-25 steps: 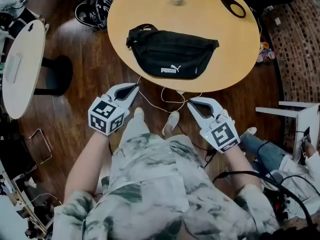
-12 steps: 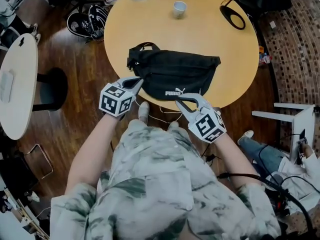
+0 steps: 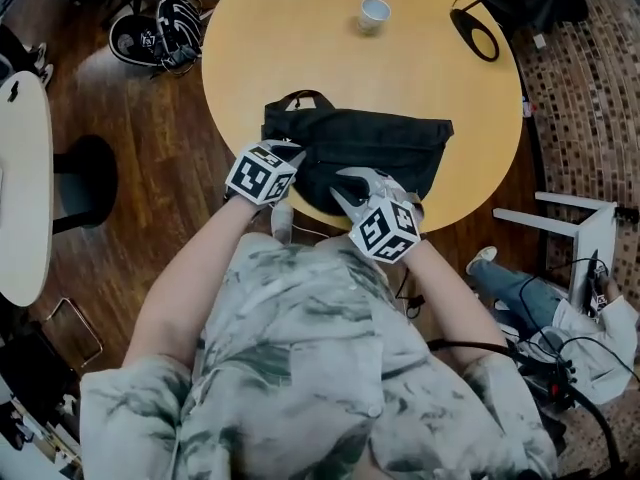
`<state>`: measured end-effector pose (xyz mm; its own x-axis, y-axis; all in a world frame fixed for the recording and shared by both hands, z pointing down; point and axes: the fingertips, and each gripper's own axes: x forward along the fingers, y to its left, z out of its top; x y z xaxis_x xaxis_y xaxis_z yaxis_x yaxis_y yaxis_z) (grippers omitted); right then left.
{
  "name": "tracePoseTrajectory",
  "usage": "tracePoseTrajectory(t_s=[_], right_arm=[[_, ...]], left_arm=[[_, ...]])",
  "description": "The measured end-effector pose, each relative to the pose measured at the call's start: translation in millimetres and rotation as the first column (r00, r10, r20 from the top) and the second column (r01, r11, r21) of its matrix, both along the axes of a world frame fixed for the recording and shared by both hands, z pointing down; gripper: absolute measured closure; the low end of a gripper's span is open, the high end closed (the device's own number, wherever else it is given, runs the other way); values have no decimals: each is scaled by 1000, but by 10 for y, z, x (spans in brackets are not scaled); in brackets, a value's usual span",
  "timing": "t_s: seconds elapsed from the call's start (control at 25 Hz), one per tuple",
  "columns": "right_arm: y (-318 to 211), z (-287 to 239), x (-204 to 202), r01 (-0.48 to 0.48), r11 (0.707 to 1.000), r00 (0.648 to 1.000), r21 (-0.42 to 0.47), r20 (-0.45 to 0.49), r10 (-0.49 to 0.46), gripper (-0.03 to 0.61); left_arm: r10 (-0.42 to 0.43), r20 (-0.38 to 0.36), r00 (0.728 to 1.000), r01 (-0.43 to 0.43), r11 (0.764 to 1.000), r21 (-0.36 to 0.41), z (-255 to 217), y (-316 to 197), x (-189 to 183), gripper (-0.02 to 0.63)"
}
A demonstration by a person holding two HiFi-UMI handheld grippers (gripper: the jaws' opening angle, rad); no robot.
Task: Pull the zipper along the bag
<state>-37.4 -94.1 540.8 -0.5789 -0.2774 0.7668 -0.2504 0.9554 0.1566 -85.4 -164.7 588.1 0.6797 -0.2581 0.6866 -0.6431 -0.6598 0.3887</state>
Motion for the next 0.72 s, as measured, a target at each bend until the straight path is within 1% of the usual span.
tracePoseTrajectory(t_s=[0.08,0.2,0.36,0.44,0.56,0.64,0.72], right_arm=[[-52,109,-72,37,999,998,32,-54,-36,505],[-130,251,-183,122,989,985,85,-135,-110,500],[-235,410,-310,249,960,947,125,-241,-214,490],[-273,487,-349,309,943,919,126,-293,-263,468],[-259,601,-390,368,925,884,95,-343,-317,429],[-225,645,-429,388,918,871,77,-355,-339,428],[-210,666,-459,391,918,867,64,-360,-345,425]], left_arm=[[40,2,999,-40,999,-18,82,6,23,612],[86,-3,996,-86,996,-36,181,6,40,612],[114,-23,993,-116,992,-59,239,-5,75,612],[125,-32,992,-127,990,-63,244,-12,92,612],[134,-45,990,-137,989,-62,245,9,104,612],[137,-48,989,-140,988,-58,239,40,96,612],[141,-45,989,-143,988,-55,235,63,83,613]])
